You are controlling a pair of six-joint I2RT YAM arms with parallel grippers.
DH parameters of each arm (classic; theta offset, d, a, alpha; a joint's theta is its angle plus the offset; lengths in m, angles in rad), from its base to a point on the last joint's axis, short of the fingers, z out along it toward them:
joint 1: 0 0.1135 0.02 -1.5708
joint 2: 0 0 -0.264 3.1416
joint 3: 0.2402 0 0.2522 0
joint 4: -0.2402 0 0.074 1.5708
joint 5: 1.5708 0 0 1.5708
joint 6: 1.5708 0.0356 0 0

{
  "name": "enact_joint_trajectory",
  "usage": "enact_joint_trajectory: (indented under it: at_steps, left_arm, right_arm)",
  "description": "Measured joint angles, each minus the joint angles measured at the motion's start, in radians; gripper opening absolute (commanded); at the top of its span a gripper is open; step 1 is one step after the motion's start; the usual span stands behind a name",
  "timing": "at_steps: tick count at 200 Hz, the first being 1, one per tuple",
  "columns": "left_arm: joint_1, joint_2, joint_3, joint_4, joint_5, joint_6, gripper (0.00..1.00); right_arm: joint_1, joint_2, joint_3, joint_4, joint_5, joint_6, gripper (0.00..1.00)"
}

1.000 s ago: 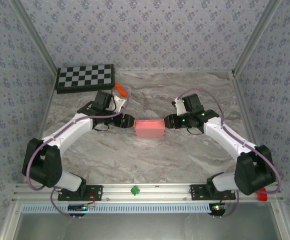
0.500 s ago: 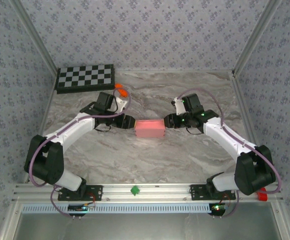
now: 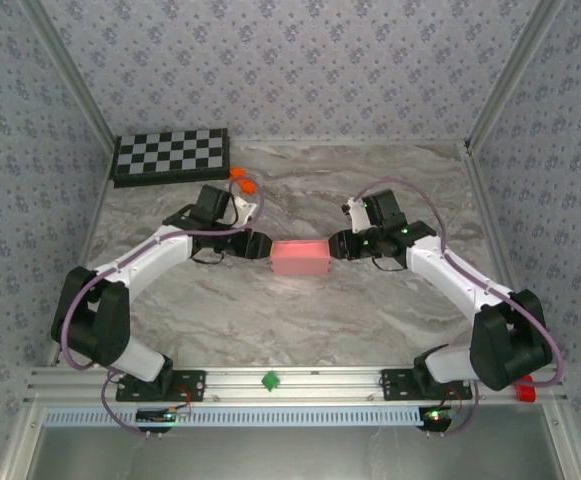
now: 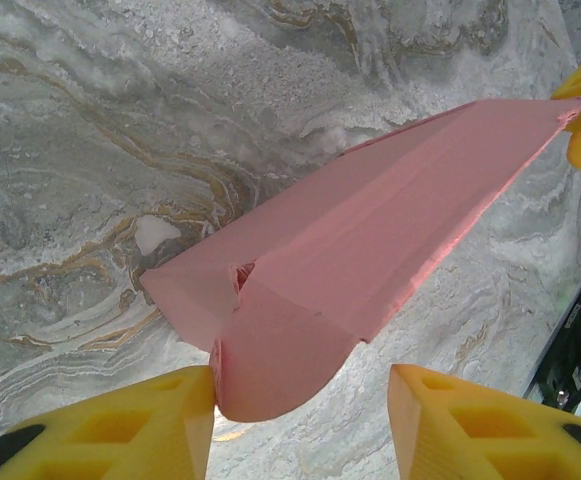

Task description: Fold the paper box

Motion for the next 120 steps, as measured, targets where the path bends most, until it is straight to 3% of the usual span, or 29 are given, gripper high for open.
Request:
enact_joint_trajectory:
  at_steps: [120]
  left_arm:
    - [-0.011, 0.003, 0.000, 0.003, 0.003, -0.013, 0.38]
  right_arm:
    - [0.009, 0.000, -0.013, 0.005, 0.002, 0.013, 0.30]
